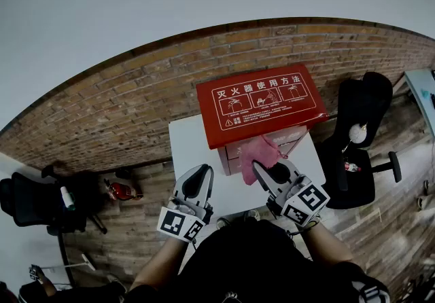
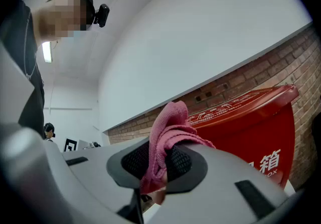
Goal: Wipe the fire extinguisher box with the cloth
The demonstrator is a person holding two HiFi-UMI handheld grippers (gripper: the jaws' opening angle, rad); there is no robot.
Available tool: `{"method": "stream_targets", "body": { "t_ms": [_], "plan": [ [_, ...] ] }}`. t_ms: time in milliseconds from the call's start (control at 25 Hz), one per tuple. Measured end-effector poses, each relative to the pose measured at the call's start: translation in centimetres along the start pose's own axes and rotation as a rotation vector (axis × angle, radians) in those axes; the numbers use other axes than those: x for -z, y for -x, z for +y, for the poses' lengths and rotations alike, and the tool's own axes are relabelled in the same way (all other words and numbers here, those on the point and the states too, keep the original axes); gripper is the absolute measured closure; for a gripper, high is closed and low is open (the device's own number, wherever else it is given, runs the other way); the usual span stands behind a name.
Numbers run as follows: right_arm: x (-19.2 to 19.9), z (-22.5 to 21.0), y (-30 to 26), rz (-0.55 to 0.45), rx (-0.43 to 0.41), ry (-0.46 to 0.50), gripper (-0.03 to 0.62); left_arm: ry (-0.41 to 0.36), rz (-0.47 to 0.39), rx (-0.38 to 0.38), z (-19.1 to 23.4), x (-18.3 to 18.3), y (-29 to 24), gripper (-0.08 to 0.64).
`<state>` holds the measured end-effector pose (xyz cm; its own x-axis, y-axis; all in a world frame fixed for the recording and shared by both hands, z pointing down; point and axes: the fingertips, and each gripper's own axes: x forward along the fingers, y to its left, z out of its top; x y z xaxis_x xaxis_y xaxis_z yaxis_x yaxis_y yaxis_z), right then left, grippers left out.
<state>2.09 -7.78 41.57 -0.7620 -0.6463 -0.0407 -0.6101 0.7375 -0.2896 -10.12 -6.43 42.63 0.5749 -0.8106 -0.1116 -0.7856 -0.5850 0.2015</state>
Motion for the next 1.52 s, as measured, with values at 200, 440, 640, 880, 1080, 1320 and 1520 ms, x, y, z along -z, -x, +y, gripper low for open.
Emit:
{"method": "stream_targets", "body": {
  "t_ms": [200,440,640,880,1080,1320,1520],
  "plan": [
    [-0.2,0.0,0.0,-0.004,0.000,0.011,0.518,-0.011,0.004,-0.018,0.4,0.1,-0.3,0.494],
    [-0.6,0.1,-0.1,-0.012,0.008,0.026,0.518,-0.006,0.019,-0.035,0.8,0.2,-0.4,0.494],
    [-1.0,-0.1,-0.1,-0.019,0.021,0.023,0.518,-0.016,0.026,-0.044,1.0,0.2,-0.4,0.494],
    [-1.9,-0.1,0.0,-0.034,0.039,0.036,0.518,-0.018,0.030,-0.055,1.4,0.1,-0.1,0.494],
    [-3.0,-0.3,0.5,-0.046,0.091,0.072,0.518,-0.057,0.027,-0.034,1.3,-0.2,0.5,0.495],
    [-5.6,-1.1,2.1,-0.085,0.193,0.142,0.518,-0.053,0.027,-0.004,1.5,-0.3,1.1,0.495],
    [-8.2,-1.7,3.4,-0.115,0.271,0.202,0.518,-0.045,0.038,0.013,1.4,0.2,1.4,0.495]
  ]
}}
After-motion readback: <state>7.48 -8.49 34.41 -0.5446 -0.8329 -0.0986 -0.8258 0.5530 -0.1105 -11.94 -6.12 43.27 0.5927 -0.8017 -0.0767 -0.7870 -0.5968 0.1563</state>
